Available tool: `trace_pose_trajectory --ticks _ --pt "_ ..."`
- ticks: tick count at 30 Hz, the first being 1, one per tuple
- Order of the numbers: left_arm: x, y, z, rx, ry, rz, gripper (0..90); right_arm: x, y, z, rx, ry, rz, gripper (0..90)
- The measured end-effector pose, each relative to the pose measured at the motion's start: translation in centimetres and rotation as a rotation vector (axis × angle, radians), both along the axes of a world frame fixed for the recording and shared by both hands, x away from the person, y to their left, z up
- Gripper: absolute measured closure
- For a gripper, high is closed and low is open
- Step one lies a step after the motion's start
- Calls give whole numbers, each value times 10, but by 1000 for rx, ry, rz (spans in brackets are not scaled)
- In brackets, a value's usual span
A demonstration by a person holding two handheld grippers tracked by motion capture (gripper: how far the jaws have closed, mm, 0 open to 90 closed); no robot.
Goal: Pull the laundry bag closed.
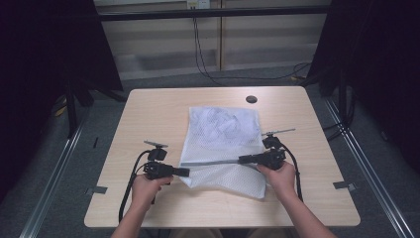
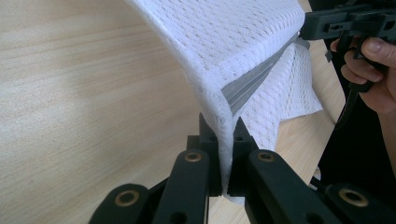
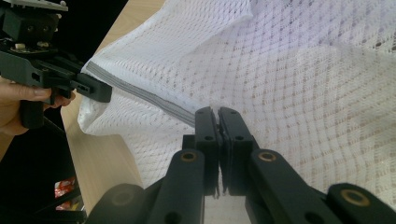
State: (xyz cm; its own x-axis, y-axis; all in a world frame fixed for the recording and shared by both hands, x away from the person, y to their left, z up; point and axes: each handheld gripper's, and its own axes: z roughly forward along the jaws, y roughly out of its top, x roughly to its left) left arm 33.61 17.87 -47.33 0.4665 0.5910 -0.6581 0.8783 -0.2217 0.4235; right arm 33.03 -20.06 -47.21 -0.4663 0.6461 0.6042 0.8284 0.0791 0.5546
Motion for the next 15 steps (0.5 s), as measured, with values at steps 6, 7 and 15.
trace_pose_trajectory --ticks 6,7,15 --pt "0 1 0 3 1 -4 891 0 -1 -1 -10 -3 -4 870" --pt "0 1 0 2 -2 -3 890 0 -2 -1 -3 2 -7 870" --pt "0 1 0 3 -3 -4 891 0 -3 -1 -8 1 -8 870"
